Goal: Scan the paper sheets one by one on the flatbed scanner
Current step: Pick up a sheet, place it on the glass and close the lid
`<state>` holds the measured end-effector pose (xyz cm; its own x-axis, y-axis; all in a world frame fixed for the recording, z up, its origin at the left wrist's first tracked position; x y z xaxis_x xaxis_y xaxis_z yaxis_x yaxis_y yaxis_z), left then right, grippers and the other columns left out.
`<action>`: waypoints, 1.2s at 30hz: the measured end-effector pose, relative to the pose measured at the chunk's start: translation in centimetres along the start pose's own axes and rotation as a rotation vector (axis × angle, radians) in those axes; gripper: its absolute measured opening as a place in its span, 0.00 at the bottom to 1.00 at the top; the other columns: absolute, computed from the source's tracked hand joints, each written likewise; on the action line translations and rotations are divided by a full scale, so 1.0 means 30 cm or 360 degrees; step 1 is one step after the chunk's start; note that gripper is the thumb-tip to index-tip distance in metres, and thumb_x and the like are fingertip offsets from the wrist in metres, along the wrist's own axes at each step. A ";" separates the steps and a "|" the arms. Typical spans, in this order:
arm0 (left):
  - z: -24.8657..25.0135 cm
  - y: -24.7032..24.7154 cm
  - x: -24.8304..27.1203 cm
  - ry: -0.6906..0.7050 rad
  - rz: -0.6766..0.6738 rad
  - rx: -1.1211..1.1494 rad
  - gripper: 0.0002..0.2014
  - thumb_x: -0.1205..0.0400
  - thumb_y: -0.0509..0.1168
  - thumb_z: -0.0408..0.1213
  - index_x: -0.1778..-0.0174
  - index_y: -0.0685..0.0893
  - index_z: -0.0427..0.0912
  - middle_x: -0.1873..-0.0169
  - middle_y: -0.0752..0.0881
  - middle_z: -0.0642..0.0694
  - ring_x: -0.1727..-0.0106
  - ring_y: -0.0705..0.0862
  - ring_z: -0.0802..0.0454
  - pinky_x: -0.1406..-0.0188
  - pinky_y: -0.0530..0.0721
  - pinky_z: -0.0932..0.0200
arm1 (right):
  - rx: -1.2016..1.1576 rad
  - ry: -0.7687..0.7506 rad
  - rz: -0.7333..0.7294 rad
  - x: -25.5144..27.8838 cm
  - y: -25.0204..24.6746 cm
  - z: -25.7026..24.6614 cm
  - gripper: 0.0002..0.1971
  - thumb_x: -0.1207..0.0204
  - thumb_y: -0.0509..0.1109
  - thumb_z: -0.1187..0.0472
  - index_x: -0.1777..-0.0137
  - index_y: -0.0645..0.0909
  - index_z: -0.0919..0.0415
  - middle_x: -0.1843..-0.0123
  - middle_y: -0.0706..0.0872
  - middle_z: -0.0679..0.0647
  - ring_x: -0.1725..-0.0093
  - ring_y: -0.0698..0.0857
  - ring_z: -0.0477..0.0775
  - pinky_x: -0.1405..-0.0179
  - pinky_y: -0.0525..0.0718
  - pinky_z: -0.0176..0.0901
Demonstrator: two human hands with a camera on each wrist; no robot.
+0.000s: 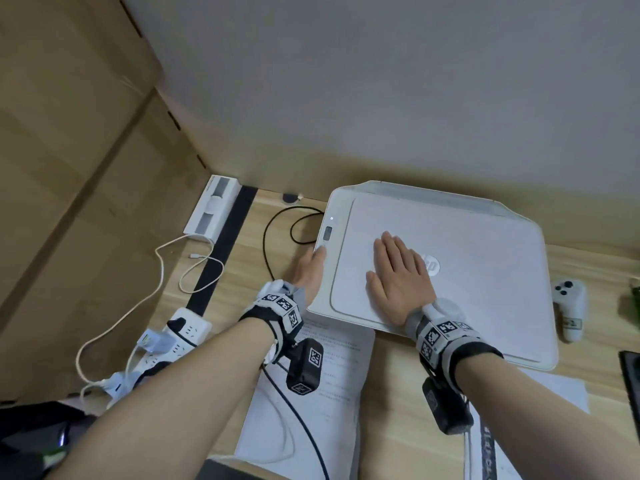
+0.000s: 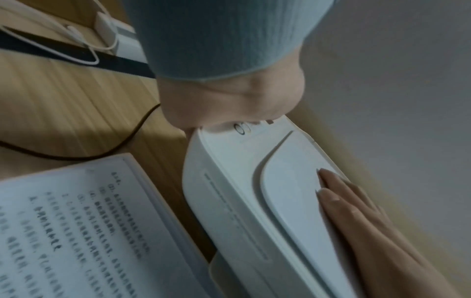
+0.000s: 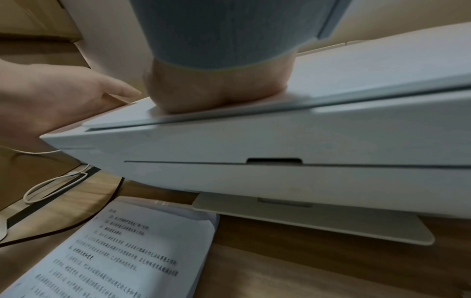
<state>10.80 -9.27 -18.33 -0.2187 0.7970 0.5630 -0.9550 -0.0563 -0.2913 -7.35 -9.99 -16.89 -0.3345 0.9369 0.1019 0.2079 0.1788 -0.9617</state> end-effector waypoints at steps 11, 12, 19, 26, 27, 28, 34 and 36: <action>-0.042 -0.015 -0.076 -0.0066 0.0123 0.0212 0.15 0.12 0.60 0.43 0.36 0.84 0.40 0.64 0.81 0.49 0.67 0.77 0.55 0.73 0.73 0.70 | -0.0034 0.0035 0.0057 0.001 -0.007 0.001 0.34 0.15 0.47 0.45 0.12 0.48 0.57 0.10 0.50 0.55 0.12 0.48 0.55 0.14 0.50 0.57; -0.036 -0.015 -0.074 -0.0053 0.0135 0.0213 0.14 0.12 0.60 0.41 0.36 0.85 0.40 0.62 0.82 0.47 0.66 0.77 0.53 0.75 0.72 0.69 | -0.0026 0.0038 0.0055 0.001 -0.008 0.000 0.34 0.15 0.47 0.45 0.12 0.48 0.57 0.10 0.49 0.54 0.12 0.48 0.55 0.14 0.50 0.56; -0.025 -0.008 -0.061 0.0062 0.0119 0.0171 0.14 0.11 0.59 0.41 0.36 0.85 0.40 0.48 0.87 0.45 0.48 0.83 0.48 0.62 0.75 0.68 | -0.0004 0.0062 0.0053 0.002 -0.010 0.004 0.34 0.15 0.48 0.45 0.12 0.49 0.56 0.10 0.49 0.54 0.12 0.48 0.54 0.14 0.51 0.56; -0.068 0.004 -0.068 -0.0103 0.0038 0.0373 0.13 0.14 0.61 0.49 0.39 0.85 0.49 0.42 0.88 0.49 0.44 0.85 0.50 0.37 0.81 0.58 | -0.0033 0.0082 0.0051 0.003 -0.013 -0.001 0.34 0.15 0.50 0.46 0.12 0.49 0.55 0.10 0.49 0.52 0.12 0.48 0.53 0.14 0.50 0.54; -0.074 0.006 -0.071 -0.0129 0.0027 0.0436 0.17 0.17 0.62 0.55 0.41 0.85 0.49 0.41 0.88 0.46 0.42 0.86 0.47 0.33 0.80 0.50 | -0.0037 0.0083 0.0049 0.004 -0.013 -0.001 0.34 0.15 0.50 0.46 0.12 0.49 0.55 0.10 0.49 0.52 0.12 0.47 0.53 0.14 0.49 0.54; -0.082 0.012 -0.075 -0.0152 0.0013 0.0481 0.21 0.20 0.63 0.60 0.41 0.84 0.49 0.43 0.89 0.45 0.42 0.86 0.46 0.33 0.81 0.47 | -0.0037 0.0084 0.0049 0.005 -0.012 0.000 0.34 0.15 0.49 0.46 0.12 0.49 0.55 0.10 0.49 0.52 0.12 0.47 0.52 0.14 0.49 0.54; -0.046 0.002 -0.066 0.0034 0.0022 0.0292 0.14 0.12 0.59 0.41 0.33 0.83 0.45 0.46 0.88 0.46 0.48 0.85 0.48 0.52 0.79 0.61 | -0.0024 0.0093 0.0049 0.005 -0.010 0.002 0.34 0.15 0.50 0.45 0.12 0.49 0.54 0.10 0.49 0.52 0.12 0.47 0.52 0.14 0.49 0.53; -0.045 0.005 -0.071 0.0076 0.0018 0.0264 0.15 0.11 0.58 0.39 0.31 0.82 0.43 0.43 0.87 0.45 0.43 0.85 0.46 0.50 0.78 0.60 | -0.0029 0.0093 0.0040 0.001 -0.012 0.003 0.34 0.15 0.50 0.45 0.12 0.49 0.54 0.10 0.49 0.52 0.12 0.47 0.52 0.14 0.49 0.54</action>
<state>11.41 -10.15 -20.61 -0.2238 0.8233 0.5217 -0.9733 -0.1610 -0.1635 -7.50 -10.05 -16.58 -0.2746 0.9570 0.0931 0.2322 0.1599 -0.9594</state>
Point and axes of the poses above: each hand's wrist, its own x-axis away from the middle knuckle, its own y-axis out of the palm, z = x × y, the point moved 9 cm from there along -x, towards the middle knuckle
